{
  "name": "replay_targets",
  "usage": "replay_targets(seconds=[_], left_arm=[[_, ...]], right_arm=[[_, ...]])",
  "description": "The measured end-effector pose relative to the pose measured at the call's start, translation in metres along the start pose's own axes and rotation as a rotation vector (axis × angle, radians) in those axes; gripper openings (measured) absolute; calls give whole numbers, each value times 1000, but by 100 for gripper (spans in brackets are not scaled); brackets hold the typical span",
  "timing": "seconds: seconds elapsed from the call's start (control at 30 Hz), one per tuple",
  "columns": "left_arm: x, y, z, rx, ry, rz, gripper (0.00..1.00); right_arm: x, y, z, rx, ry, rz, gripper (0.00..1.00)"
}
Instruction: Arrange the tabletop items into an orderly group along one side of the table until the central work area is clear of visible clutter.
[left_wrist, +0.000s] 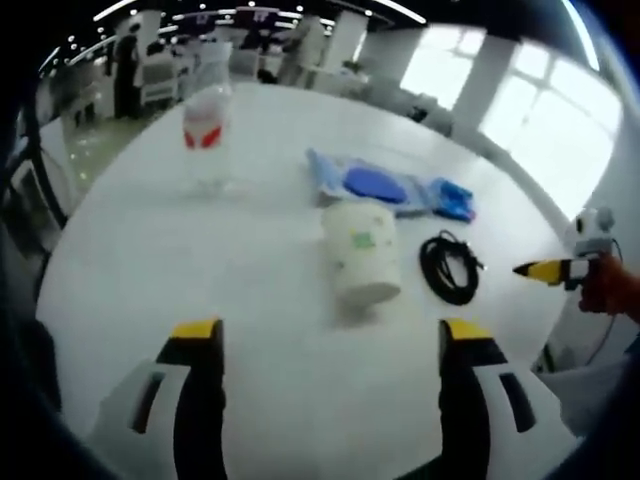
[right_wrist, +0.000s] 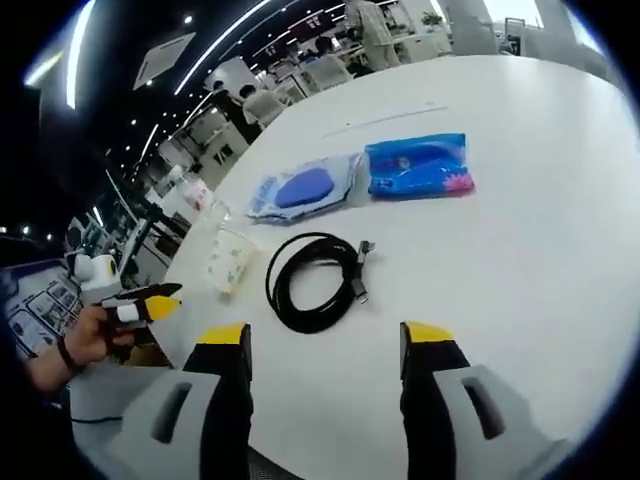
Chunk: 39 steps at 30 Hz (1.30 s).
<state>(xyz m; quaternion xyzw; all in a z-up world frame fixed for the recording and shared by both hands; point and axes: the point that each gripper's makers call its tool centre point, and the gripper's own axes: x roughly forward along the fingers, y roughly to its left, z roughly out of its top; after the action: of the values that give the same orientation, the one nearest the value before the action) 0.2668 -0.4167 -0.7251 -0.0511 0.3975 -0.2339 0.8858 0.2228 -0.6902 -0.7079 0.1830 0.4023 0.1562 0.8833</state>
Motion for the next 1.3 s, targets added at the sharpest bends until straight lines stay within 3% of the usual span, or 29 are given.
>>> replay_targets(seconds=[0.33, 0.53, 0.63, 0.9, 1.3], left_arm=[[-3, 2, 2, -11, -13, 4, 86], [-5, 2, 3, -16, -18, 5, 86], [-5, 3, 5, -21, -24, 4, 86], [-10, 6, 8, -35, -40, 12, 86], [-9, -2, 7, -4, -31, -19, 88]], right_arm=[[23, 44, 68, -164, 18, 164, 61], [51, 77, 88, -252, 62, 259, 61], [70, 100, 87, -261, 111, 330, 60], [112, 135, 80, -286, 199, 407, 60], [159, 149, 59, -350, 350, 430, 59]])
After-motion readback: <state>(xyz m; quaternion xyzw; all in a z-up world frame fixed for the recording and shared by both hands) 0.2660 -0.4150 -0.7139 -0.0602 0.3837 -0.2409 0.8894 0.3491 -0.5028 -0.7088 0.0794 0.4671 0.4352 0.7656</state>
